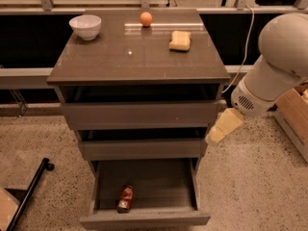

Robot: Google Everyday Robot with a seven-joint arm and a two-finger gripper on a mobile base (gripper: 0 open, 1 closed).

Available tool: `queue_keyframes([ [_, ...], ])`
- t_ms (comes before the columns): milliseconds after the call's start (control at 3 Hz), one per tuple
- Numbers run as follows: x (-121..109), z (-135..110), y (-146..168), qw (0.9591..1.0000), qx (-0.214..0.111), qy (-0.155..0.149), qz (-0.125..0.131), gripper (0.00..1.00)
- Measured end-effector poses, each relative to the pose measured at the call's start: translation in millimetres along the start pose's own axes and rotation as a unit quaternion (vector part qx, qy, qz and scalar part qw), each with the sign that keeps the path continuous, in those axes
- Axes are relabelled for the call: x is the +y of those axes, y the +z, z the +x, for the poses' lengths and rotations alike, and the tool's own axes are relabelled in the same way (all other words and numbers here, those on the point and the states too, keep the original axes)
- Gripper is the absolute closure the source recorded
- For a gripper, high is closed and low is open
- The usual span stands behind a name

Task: Pick coke can from bottom drawer and place on counter

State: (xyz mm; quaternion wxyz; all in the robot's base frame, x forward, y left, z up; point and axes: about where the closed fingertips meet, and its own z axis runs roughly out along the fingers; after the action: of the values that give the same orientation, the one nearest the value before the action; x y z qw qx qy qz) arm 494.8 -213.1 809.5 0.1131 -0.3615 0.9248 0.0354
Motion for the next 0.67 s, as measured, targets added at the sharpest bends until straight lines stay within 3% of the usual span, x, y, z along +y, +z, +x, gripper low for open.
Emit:
queue_keyframes([
  [333,0.8,0.6,-0.1,0.9993,0.000,0.037,0.000,0.00],
  [667,0.9,0.6,0.1,0.9993,0.000,0.038,0.000,0.00],
])
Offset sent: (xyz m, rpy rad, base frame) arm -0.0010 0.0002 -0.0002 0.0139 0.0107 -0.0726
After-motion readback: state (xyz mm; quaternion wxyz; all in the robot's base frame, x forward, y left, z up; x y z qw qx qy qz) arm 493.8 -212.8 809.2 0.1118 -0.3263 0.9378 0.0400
